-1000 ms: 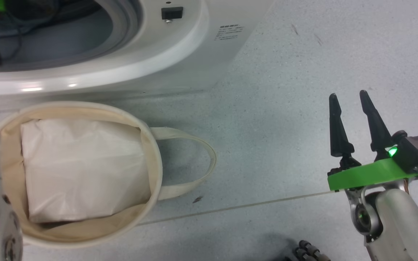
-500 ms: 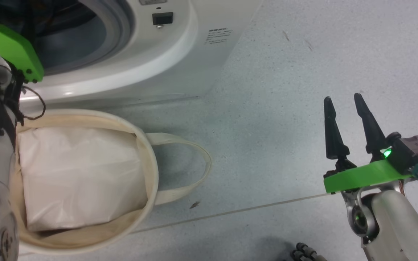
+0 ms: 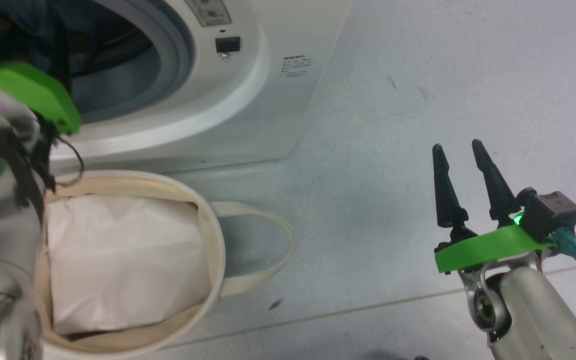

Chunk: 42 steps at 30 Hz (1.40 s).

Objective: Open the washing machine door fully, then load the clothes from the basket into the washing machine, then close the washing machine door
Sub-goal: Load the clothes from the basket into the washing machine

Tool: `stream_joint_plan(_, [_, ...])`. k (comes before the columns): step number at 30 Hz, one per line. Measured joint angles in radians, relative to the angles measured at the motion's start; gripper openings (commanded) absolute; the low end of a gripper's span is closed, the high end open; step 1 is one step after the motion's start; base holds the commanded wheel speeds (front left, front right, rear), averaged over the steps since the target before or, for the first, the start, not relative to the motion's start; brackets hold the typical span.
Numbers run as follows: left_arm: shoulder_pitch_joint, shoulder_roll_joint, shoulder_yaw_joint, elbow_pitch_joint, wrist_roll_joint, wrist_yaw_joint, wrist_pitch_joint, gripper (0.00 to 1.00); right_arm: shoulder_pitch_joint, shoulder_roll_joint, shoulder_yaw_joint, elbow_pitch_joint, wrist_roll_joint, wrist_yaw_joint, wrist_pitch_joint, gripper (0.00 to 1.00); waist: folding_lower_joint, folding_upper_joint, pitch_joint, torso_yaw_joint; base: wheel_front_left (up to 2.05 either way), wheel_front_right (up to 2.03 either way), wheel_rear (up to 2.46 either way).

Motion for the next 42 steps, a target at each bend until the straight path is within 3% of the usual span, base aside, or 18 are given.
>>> stream_joint_plan(6, [0.123, -0.018, 0.005, -0.023, -0.037, -0.018, -0.042, 1.00, -0.001, 0.001, 0.023, 0.034, 0.015, 0.000, 0.000, 1.00, 0.0000, 0.0000, -0.069, 0.021, 0.00, 0.00, 0.00])
stream_joint_plan(15, [0.452, -0.064, 0.034, -0.375, -0.084, -0.036, -0.044, 1.00, 0.013, -0.005, 0.053, 0.080, 0.047, 0.000, 0.000, 1.00, -0.0002, 0.0000, -0.207, 0.069, 0.00, 0.00, 0.00])
stream_joint_plan(25, [0.768, -0.088, -0.005, -0.633, -0.107, -0.037, -0.044, 1.00, 0.061, -0.025, 0.084, 0.109, 0.070, 0.000, 0.000, 1.00, -0.0001, 0.0000, -0.351, 0.144, 0.00, 0.00, 0.00])
stream_joint_plan(30, [0.921, -0.093, 0.020, -0.731, -0.134, -0.037, -0.044, 1.00, 0.095, -0.025, 0.087, 0.109, 0.072, 0.000, 0.000, 1.00, -0.0002, 0.0000, -0.412, 0.166, 0.00, 0.00, 0.00])
stream_joint_plan(42, [0.981, -0.093, 0.066, -0.812, -0.131, -0.037, -0.044, 1.00, 0.115, -0.026, 0.090, 0.109, 0.071, 0.000, 0.000, 1.00, 0.0001, 0.0000, -0.445, 0.188, 0.00, 0.00, 0.00])
